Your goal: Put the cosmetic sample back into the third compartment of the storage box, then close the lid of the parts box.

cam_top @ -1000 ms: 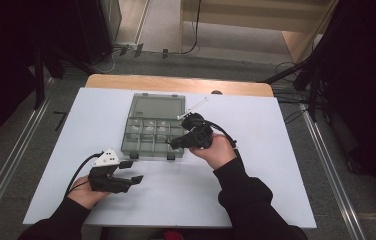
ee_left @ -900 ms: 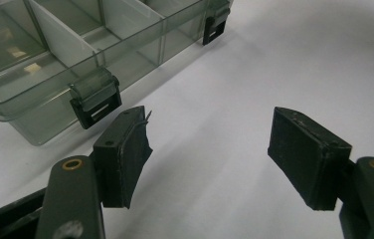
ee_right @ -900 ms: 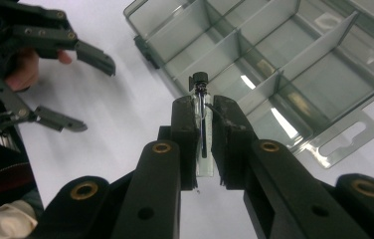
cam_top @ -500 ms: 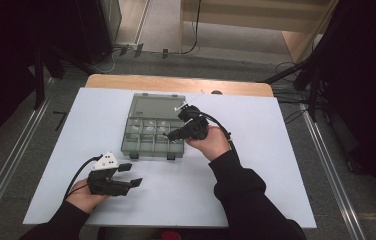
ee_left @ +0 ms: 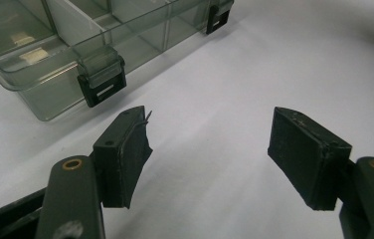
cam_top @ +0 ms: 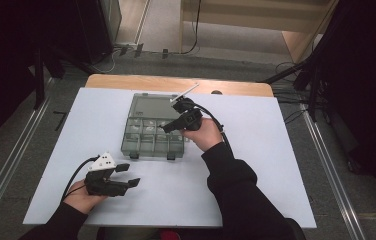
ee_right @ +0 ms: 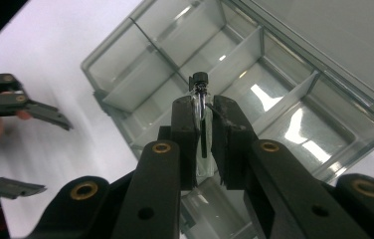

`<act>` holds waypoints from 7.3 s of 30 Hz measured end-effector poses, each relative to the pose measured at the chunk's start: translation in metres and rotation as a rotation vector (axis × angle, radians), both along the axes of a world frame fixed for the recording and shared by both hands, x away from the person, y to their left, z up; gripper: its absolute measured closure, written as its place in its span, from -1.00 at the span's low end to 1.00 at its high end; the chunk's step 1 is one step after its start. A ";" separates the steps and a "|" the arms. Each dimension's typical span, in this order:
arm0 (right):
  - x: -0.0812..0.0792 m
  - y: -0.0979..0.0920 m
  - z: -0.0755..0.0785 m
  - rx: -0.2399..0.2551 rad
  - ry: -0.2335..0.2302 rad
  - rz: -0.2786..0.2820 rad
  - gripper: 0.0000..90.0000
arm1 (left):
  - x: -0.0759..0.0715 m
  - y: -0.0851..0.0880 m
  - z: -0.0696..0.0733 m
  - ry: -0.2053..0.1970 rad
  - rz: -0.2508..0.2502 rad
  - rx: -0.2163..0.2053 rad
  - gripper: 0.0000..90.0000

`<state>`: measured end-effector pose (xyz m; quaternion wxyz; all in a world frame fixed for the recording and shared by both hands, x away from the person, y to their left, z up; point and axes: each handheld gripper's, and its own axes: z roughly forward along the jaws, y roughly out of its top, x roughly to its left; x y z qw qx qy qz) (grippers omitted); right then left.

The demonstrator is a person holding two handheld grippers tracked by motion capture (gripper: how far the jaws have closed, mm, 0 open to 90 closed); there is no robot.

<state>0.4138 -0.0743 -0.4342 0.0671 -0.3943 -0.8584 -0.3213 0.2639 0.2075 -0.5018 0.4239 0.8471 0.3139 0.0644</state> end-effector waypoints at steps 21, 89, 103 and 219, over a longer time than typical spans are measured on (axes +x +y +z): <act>0.024 0.019 -0.011 -0.077 0.009 -0.064 0.81 | 0.000 0.001 0.000 -0.001 -0.007 0.007 -0.30; -0.030 -0.027 -0.013 0.163 -0.122 0.056 -0.37 | 0.025 0.002 0.025 0.047 -0.002 -0.013 -0.30; -0.039 -0.045 -0.026 0.130 -0.108 0.006 -0.35 | 0.046 0.000 0.027 0.072 0.013 -0.037 -0.38; 0.063 -0.042 -0.061 0.084 -0.157 -0.338 -0.34 | 0.218 -0.007 0.017 0.032 0.342 -0.028 -0.37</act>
